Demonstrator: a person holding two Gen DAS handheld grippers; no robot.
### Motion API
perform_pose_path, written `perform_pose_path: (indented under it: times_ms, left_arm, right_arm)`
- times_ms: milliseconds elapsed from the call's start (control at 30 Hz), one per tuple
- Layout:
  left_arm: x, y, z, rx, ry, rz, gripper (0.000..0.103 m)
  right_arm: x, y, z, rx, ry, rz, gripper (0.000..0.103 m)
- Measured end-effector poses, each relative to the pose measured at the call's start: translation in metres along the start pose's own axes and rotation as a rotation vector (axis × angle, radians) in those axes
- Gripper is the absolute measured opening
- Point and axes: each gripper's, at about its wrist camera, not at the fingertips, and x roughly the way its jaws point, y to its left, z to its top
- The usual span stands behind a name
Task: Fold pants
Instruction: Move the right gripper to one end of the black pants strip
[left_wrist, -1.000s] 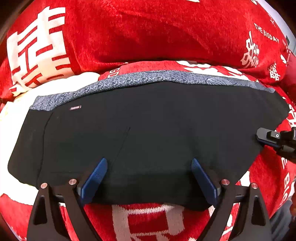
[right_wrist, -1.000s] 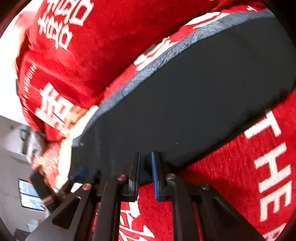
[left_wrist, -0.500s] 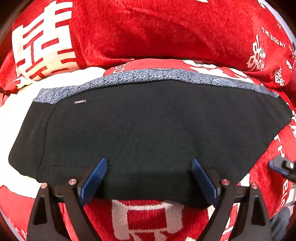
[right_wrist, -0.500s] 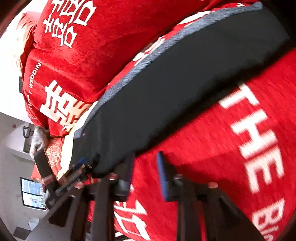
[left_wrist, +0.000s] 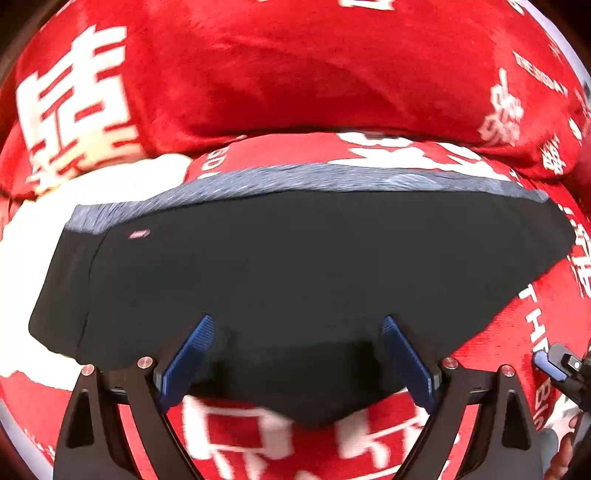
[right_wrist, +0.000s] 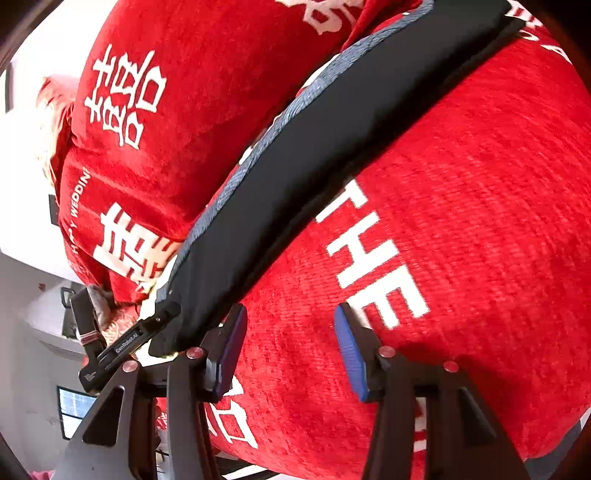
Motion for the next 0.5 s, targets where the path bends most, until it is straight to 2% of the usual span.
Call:
perform_pose_path:
  times_ms: [233,367,500]
  left_arm:
    - [0.009,-0.054,-0.010,0.112,0.039,0.016,0.093]
    - [0.015,-0.066,-0.013,0.121,0.065,0.007,0.093]
    - [0.023,-0.071,-0.020,0.141,0.091,0.028,0.093]
  right_arm:
    - [-0.011,-0.013,0.000,0.027,-0.011,0.036,0.054]
    - [-0.029,-0.020,0.009,0.028,-0.049,0.014,0.054]
    - [-0.050,-0.033,0.022,0.067,-0.098,-0.014,0.054]
